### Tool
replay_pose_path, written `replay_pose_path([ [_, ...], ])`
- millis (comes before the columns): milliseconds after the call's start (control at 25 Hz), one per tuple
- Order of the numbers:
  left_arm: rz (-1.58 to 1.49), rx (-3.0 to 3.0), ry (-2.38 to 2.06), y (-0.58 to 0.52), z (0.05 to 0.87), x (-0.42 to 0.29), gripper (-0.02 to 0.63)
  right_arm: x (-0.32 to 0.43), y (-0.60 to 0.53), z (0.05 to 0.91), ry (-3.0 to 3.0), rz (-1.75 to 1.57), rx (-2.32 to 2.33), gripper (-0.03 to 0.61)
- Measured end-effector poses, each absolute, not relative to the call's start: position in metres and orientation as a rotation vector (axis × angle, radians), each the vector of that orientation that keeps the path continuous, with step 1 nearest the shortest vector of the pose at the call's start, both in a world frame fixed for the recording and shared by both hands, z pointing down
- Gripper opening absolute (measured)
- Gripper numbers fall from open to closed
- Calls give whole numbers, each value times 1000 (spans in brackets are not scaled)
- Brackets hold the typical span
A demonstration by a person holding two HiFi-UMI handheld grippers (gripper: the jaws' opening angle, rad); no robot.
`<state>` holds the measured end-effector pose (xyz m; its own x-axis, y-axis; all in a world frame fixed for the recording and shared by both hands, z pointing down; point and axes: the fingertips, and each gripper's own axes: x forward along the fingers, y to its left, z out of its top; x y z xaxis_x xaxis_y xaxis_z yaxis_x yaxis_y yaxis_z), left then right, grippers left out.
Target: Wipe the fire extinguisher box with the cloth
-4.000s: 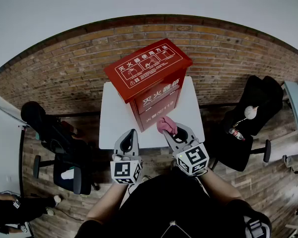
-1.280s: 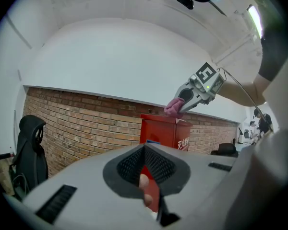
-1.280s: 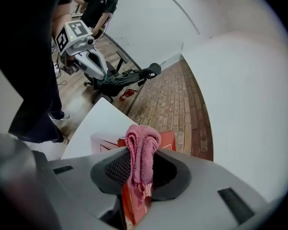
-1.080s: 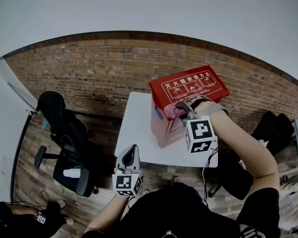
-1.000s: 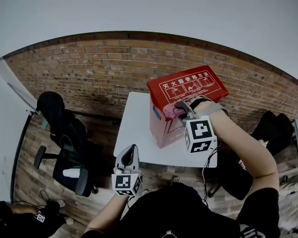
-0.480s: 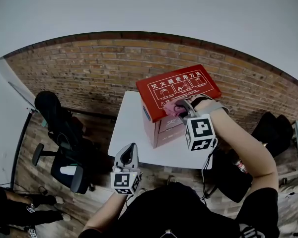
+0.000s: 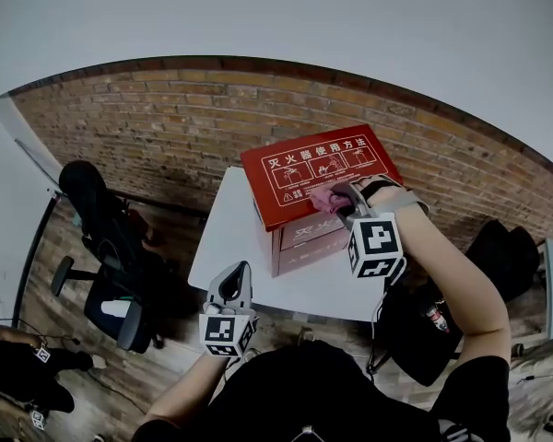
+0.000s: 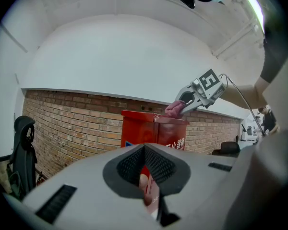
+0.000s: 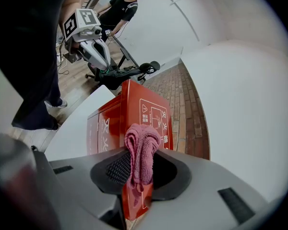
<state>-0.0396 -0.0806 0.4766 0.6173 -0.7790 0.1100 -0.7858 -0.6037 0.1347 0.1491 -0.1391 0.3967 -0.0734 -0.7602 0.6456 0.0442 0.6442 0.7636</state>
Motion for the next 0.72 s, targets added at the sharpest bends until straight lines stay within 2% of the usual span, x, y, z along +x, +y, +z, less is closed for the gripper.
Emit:
replay_pose_path([
  [720,65,2633,-1426,-109,473,5,29,235,-148,397,-1501,-736,658,106],
])
